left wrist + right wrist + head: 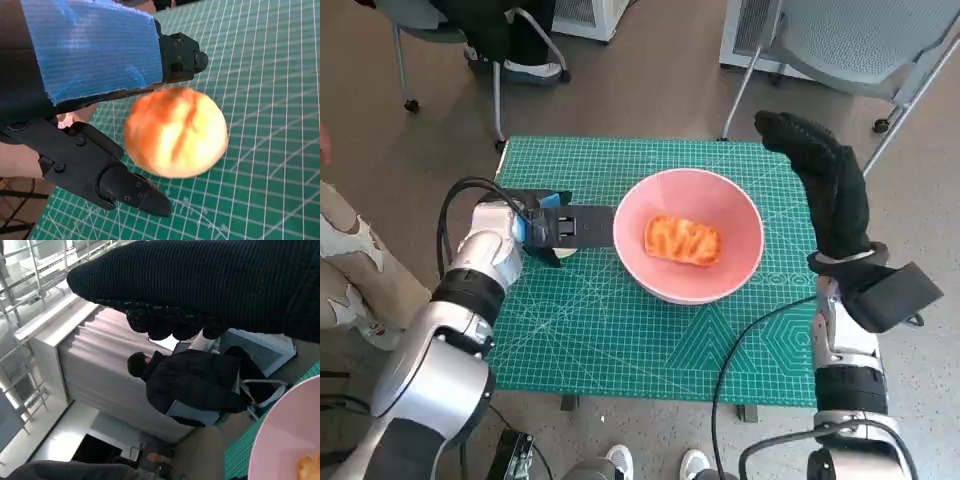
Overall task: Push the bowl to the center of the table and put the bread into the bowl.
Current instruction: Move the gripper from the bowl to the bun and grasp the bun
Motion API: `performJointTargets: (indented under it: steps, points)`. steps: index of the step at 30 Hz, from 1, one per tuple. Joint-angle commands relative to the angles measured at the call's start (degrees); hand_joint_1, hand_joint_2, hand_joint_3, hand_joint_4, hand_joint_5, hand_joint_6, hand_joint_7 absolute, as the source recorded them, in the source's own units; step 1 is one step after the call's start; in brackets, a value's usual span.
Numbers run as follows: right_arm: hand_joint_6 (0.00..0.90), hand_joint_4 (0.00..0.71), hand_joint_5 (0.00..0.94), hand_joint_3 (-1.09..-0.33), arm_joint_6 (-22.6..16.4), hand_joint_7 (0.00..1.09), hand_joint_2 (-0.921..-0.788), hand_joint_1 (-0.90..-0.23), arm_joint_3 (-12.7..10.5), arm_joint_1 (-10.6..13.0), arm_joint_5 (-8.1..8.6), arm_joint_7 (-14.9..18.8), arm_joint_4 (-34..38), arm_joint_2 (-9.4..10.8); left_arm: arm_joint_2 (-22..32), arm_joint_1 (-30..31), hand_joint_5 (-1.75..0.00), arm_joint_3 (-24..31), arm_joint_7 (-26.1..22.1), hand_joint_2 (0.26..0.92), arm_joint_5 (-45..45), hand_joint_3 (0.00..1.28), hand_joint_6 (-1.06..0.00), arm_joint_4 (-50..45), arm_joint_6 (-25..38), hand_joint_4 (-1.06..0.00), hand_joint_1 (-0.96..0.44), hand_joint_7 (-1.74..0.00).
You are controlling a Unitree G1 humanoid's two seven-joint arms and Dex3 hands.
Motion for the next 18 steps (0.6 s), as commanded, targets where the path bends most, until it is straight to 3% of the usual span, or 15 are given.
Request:
performJointTargets:
  steps: [1,18]
  points:
    - [0.0,0.149,0.005,-0.842,1.51,0.41,-0.921,-0.727,-0.26,1.87,0.03,-0.35,-0.37,-0.5,-0.61,-0.38,0.0,-0.55,0.13,0.693,0.47,0.0,-0.07,1.64,-0.05,0.0,-0.51,0.0]
    - [-0.001,0.149,0.003,-0.84,2.71,0.43,-0.921,-0.725,-0.57,2.71,0.09,-0.27,-2.07,-0.6,-1.47,0.01,0.0,-1.93,1.51,0.703,1.5,0.01,-0.07,3.95,0.25,0.0,-0.51,0.0]
